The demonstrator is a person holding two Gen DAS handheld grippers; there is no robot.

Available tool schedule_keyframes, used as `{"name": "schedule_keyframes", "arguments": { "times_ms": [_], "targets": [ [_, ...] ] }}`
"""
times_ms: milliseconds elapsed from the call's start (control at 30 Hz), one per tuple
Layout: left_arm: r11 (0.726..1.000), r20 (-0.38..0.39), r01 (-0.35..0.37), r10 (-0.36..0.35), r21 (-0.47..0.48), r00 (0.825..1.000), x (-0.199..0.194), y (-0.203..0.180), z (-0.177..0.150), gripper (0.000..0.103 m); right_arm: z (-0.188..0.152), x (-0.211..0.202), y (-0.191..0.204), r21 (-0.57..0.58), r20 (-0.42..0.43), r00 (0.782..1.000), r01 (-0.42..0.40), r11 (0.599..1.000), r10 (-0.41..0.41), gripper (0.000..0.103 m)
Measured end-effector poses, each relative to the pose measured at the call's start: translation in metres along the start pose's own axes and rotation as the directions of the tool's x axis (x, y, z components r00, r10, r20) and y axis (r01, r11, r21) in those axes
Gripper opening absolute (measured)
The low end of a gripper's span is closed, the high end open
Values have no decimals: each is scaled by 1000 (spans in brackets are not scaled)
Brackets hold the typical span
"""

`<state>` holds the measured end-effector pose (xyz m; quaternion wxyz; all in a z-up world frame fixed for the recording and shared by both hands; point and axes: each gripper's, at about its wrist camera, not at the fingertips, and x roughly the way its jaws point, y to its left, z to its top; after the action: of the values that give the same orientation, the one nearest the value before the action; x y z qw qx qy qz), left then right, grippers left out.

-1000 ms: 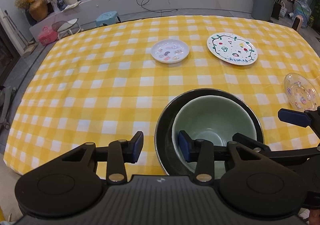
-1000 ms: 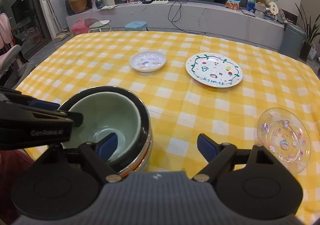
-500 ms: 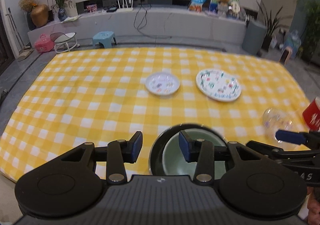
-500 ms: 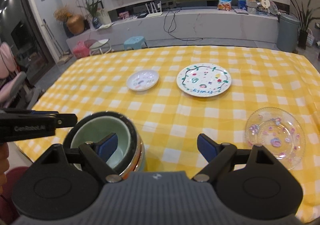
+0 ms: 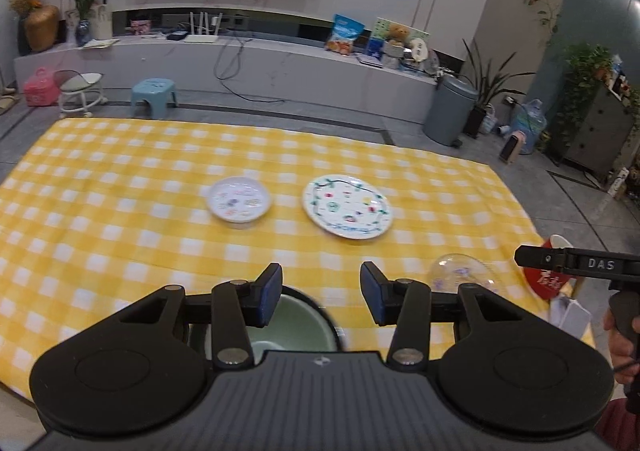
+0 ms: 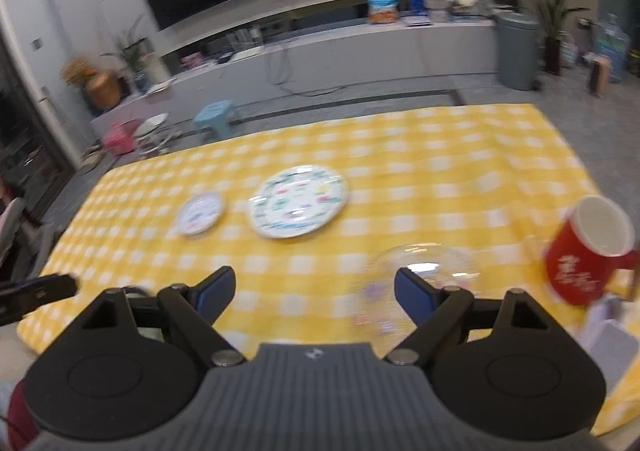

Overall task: Organize plates and bowls
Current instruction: 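Move both tools to the clear decorated glass plate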

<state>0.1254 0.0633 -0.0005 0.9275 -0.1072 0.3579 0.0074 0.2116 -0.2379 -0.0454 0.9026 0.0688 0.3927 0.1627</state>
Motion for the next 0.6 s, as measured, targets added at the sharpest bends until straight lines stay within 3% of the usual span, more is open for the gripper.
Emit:
{"name": "schedule_keyframes", "arguments": {
  "times_ms": [133,367,500,600],
  "targets": [
    [999,-9,-17,17,36,1000,13,-21,-3,55,-15,0,-48,94,45,998,29,995,-34,85],
    [996,-89,24,-16,91,996,51,-49,-4,55,-26,26,-82,240,-26,999,-33,970,40,81],
    [989,-190,135,-120,64,974,85,-70,-5,55,-28,38,-89,270,-73,996,-34,962,55,78],
    [981,-246,194,-181,29,952,113,-83,-12,53,-33,49,-100,326,-104,988,-75,942,114,76]
  ]
}}
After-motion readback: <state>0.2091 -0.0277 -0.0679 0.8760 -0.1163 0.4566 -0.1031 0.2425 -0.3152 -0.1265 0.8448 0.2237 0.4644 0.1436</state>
